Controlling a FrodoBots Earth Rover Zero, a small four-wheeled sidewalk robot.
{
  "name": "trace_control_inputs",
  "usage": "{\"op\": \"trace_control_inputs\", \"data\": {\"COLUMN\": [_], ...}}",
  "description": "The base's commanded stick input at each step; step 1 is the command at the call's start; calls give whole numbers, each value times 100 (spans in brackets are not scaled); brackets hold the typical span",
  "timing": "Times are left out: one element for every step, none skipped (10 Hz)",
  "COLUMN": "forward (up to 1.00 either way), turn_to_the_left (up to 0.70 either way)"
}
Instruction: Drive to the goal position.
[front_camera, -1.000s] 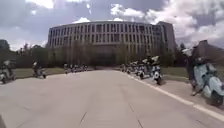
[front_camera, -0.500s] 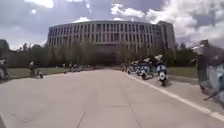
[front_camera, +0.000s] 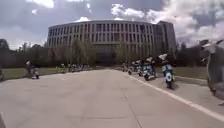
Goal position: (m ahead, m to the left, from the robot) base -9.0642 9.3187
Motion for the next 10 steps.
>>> {"op": "trace_control_inputs", "data": {"forward": [70,70,70,70,70,70,70,70,70,70], "turn_to_the_left": [0,0,0,0,0,0,0,0,0,0]}}
